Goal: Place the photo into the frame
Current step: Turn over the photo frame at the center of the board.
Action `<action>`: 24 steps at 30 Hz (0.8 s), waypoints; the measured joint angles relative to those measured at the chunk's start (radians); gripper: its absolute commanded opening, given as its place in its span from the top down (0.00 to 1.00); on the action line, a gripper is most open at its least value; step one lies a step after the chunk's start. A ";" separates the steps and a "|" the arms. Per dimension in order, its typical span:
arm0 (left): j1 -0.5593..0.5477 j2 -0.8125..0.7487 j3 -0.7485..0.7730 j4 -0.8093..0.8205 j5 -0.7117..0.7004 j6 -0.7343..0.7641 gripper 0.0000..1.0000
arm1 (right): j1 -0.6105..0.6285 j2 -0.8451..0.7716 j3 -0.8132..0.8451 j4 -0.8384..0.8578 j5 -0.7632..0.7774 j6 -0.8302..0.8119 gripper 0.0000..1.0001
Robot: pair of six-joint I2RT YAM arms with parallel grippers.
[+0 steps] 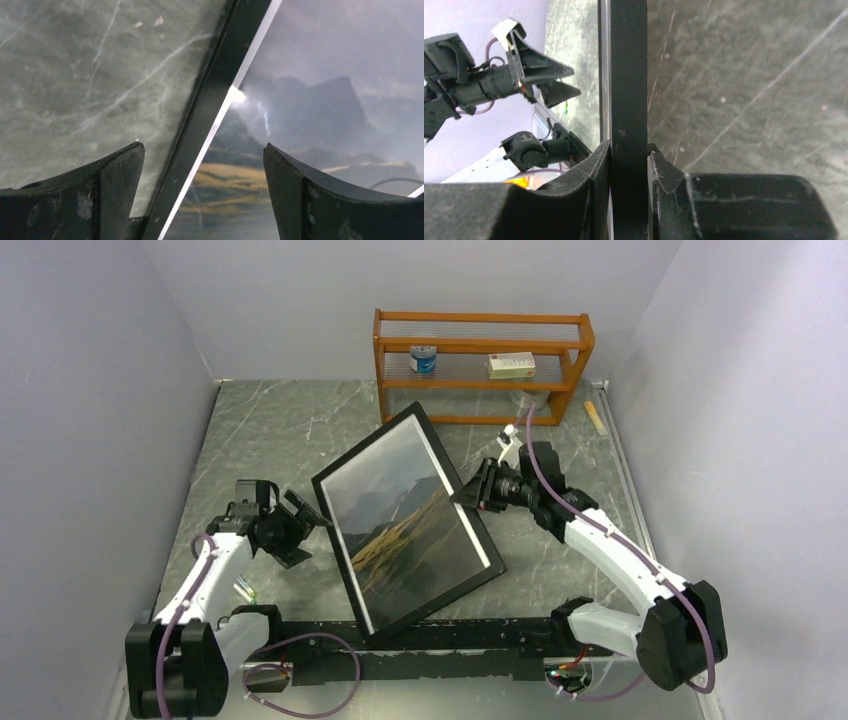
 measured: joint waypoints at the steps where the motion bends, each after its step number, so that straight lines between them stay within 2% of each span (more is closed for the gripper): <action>1: 0.000 0.018 -0.018 0.040 0.004 -0.010 0.08 | 0.000 -0.016 -0.039 0.016 -0.006 0.019 0.75; 8: 0.000 0.269 -0.020 0.195 0.010 -0.023 0.09 | -0.028 -0.111 -0.248 0.158 -0.010 0.119 0.75; 11: 0.000 0.317 0.003 0.230 0.046 -0.013 0.10 | -0.042 -0.124 -0.321 0.232 -0.011 0.148 0.74; 18: -0.001 0.477 0.057 0.360 0.232 0.028 0.12 | -0.058 -0.117 -0.490 0.391 0.013 0.194 0.61; 24: -0.001 0.619 0.151 0.388 0.352 0.073 0.13 | -0.092 -0.003 -0.608 0.434 0.020 0.229 0.49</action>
